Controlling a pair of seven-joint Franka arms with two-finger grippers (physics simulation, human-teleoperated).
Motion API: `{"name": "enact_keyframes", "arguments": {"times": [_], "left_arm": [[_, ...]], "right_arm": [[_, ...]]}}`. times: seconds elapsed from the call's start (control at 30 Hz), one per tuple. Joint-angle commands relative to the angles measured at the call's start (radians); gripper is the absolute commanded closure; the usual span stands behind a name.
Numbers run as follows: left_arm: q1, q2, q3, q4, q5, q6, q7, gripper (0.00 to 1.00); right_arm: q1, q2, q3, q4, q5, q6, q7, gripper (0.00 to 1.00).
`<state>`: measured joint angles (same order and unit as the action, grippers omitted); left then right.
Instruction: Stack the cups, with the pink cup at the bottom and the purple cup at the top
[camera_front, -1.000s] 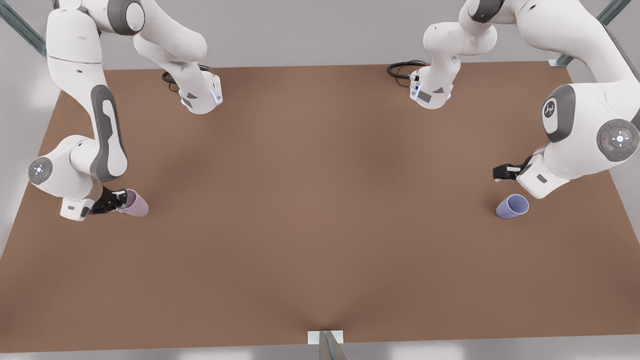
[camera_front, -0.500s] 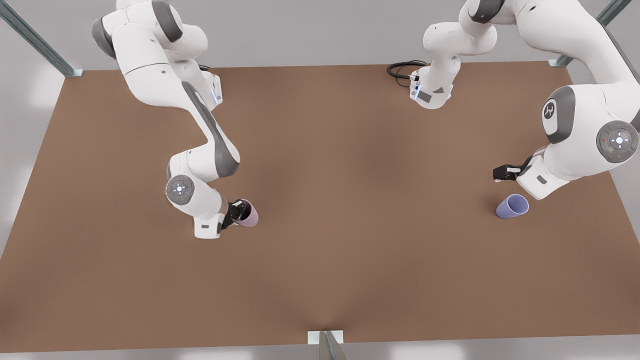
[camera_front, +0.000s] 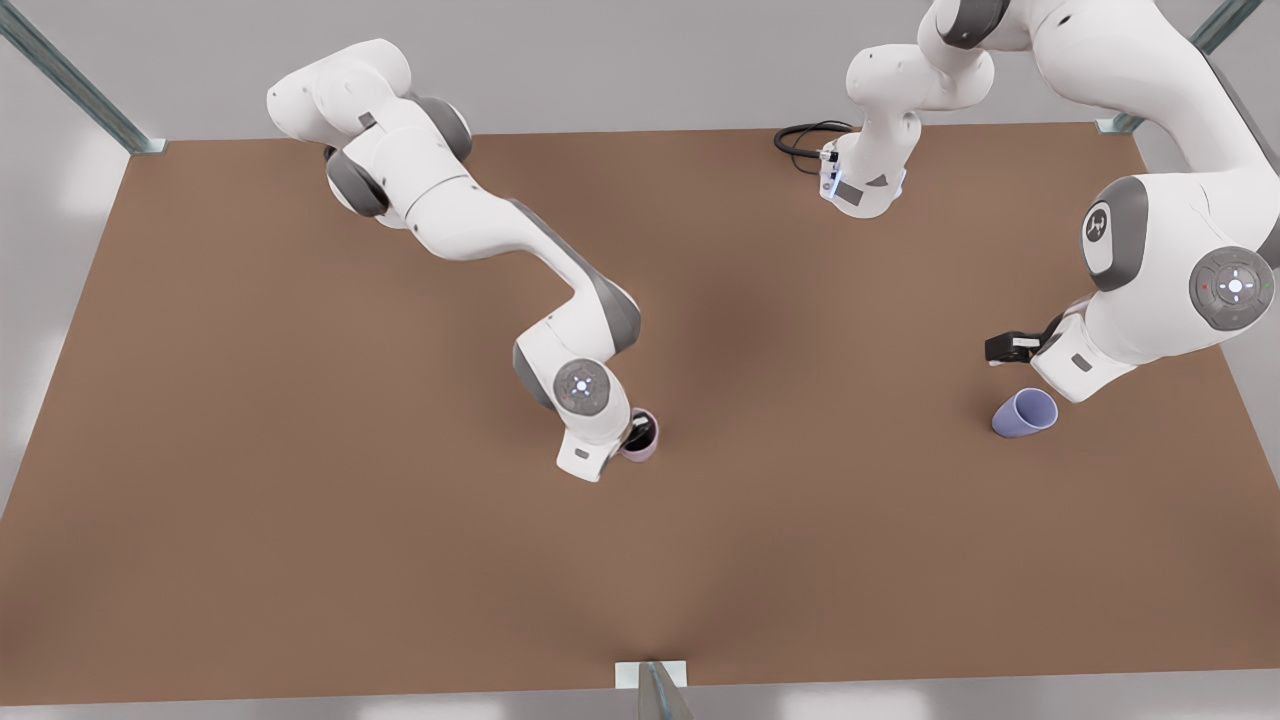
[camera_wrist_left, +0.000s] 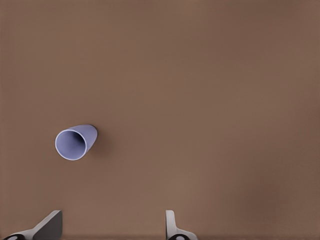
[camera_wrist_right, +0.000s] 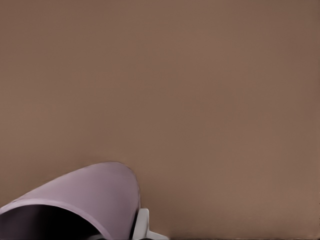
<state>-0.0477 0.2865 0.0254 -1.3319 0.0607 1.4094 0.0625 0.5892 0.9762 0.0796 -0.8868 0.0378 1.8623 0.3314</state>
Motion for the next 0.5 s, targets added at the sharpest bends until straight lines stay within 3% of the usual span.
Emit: {"name": "enact_keyframes", "arguments": {"times": [0.0, 0.47], "left_arm": [[0.002, -0.001, 0.013, 0.0, 0.001, -0.003, 0.0, 0.0], [0.002, 0.002, 0.024, -0.001, 0.004, -0.017, -0.003, 0.0]], "right_arm": [[0.001, 0.003, 0.0, 0.0, -0.016, -0.049, 0.632, 0.79], [0.011, 0.079, 0.058, 0.02, -0.009, 0.038, 0.664, 0.79]]}}
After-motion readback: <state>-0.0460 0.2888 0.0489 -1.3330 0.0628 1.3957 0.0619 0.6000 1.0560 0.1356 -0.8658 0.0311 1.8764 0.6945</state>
